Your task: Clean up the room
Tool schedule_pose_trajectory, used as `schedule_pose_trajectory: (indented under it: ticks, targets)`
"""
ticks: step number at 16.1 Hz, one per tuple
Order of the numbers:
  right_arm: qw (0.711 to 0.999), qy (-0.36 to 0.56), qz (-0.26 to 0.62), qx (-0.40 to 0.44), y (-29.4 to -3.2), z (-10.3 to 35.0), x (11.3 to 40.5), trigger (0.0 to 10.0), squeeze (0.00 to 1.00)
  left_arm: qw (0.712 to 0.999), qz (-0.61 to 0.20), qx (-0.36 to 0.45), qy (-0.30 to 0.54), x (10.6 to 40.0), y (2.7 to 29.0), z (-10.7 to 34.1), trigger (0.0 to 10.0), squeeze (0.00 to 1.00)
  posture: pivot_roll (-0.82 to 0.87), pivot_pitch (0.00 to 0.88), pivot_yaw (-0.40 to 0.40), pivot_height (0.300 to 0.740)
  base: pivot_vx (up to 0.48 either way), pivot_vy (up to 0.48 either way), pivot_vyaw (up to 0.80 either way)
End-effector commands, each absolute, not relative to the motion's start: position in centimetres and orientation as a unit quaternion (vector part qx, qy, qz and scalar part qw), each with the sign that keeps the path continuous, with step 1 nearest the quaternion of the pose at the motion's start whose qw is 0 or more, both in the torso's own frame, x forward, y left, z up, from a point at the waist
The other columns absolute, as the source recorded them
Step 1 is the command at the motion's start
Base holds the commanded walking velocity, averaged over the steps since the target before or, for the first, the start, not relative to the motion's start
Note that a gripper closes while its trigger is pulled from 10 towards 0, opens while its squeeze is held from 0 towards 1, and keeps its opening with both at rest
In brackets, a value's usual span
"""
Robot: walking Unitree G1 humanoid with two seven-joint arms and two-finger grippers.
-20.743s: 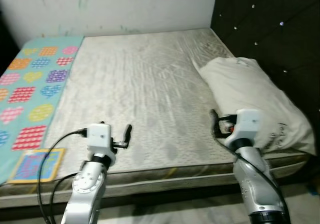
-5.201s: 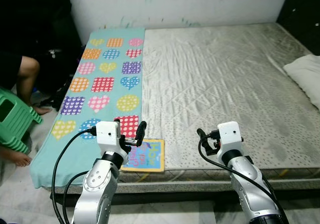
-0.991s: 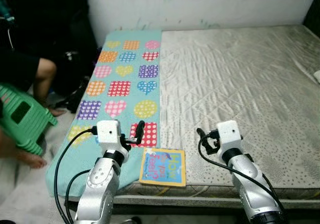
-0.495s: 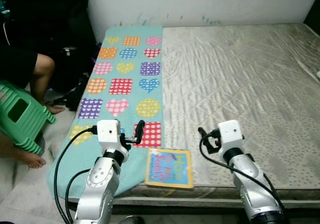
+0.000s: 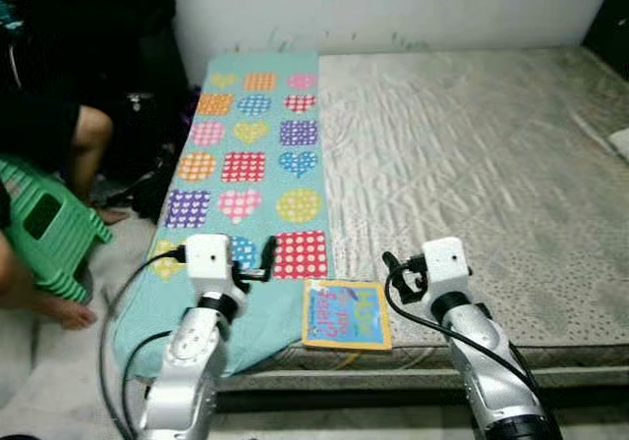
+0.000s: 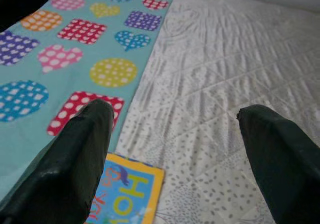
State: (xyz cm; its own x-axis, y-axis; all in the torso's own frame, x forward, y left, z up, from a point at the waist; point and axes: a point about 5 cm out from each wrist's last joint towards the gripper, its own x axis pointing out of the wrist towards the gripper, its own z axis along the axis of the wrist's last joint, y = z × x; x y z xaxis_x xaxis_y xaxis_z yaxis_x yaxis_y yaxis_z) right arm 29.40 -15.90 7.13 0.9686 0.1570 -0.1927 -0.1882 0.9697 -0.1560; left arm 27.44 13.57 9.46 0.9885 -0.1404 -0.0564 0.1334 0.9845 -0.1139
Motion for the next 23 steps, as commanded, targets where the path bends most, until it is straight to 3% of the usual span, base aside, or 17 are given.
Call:
schedule_pose_trajectory:
  ticks: [1, 7, 12, 17, 19, 23]
  targets:
    - [0.989, 0.086, 0.083, -0.087, -16.2, 7.6, 29.6, 10.0, 0.0, 0.997, -0.058, -0.036, 0.02, 27.6, 14.0, 9.9, 10.0, 0.0, -0.12, 0.088, 0.028, 0.74, 0.0, 0.0, 0.0]
    - [0.991, 0.07, 0.065, -0.093, -16.8, 8.4, 30.1, 10.0, 0.0, 0.999, -0.025, -0.002, 0.033, 26.5, 16.1, 9.4, 10.0, 0.0, -0.13, 0.089, 0.035, 0.74, 0.0, 0.0, 0.0]
    - [0.995, 0.045, 0.008, -0.089, -19.1, 9.6, 29.1, 10.0, 0.0, 0.998, 0.036, -0.007, 0.048, 24.5, 19.0, 9.4, 10.0, 0.0, -0.13, 0.089, 0.042, 0.74, 0.0, 0.0, -0.34]
    - [0.994, 0.057, -0.005, -0.089, -20.3, 9.4, 28.3, 10.0, 0.0, 0.999, -0.031, 0.018, 0.041, 24.7, 17.8, 10.3, 10.0, 0.0, -0.12, 0.082, 0.024, 0.74, 0.0, 0.0, -0.1]
    - [0.994, 0.061, -0.007, -0.089, -20.4, 9.5, 28.4, 10.0, 0.0, 0.997, -0.047, 0.025, 0.064, 24.5, 17.0, 10.0, 10.0, 0.0, -0.12, 0.082, 0.021, 0.74, 0.0, 0.0, -0.8]
    - [0.994, 0.058, 0.006, -0.094, -20.1, 9.9, 28.9, 10.0, 0.0, 0.983, -0.154, 0.062, 0.082, 24.3, 16.4, 10.3, 10.0, 0.0, -0.12, 0.094, 0.002, 0.74, 0.0, 0.0, -0.8]
